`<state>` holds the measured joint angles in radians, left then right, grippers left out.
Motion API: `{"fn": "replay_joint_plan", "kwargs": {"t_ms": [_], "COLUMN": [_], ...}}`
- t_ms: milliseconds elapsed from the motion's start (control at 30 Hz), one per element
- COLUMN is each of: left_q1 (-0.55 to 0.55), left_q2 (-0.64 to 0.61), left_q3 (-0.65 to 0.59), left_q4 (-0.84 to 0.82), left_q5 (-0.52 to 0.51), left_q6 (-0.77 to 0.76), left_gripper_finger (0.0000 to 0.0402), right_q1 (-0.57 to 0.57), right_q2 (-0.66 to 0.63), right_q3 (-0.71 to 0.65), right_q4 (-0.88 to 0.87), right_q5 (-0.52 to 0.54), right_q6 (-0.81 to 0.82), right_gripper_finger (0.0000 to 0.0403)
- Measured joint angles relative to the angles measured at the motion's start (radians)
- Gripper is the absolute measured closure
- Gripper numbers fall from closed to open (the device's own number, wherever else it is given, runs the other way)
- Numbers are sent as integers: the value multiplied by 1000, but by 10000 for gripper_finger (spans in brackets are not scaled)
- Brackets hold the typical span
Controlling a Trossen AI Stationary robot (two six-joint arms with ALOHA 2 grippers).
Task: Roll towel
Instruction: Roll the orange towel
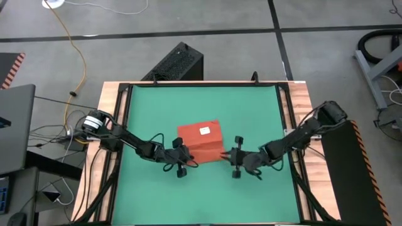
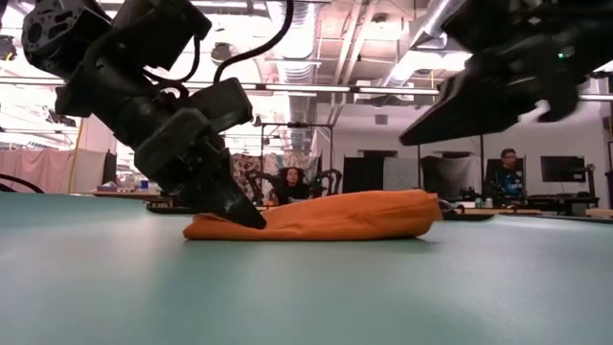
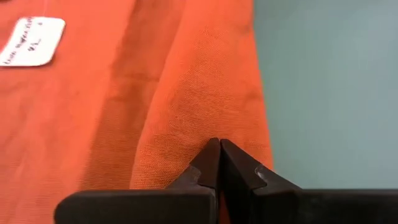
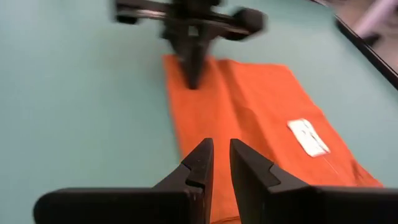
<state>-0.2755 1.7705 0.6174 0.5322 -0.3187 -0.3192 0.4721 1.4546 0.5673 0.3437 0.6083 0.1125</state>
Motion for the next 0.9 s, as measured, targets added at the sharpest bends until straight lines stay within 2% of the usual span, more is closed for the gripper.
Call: {"fn": "replay_joint_plan", "kwargs": {"t_ms": [133, 300, 400, 500, 600, 800, 900], "left_q1": [0, 1, 1, 0, 1, -3, -20], "left_q2": [-1, -1, -1, -1, -2, -50, -100], "left_q3": [0, 0, 1, 1, 1, 14, 28], "left_q4": [-12, -19, -17, -18, -13, 10, 24], "left_q5": [20, 23, 23, 26, 51, 161, 120], "left_q6": [-29, -43, -50, -61, -69, -83, -29], "left_gripper_finger": [401, 401, 401, 401, 401, 401, 401], "right_q1": [17, -34, -67, -112, -152, -187, -185], "right_q2": [9, 89, 133, 157, 195, 282, 307], "right_q3": [-1, -1, -1, -1, -1, 2, 4], "right_q4": [15, 115, 133, 122, 120, 132, 137], "right_q5": [-32, -123, -115, -103, -137, -202, -202], "right_q6": [-76, -161, -189, -177, -136, -49, -5], "right_gripper_finger": [324, 295, 276, 271, 277, 286, 285]}}
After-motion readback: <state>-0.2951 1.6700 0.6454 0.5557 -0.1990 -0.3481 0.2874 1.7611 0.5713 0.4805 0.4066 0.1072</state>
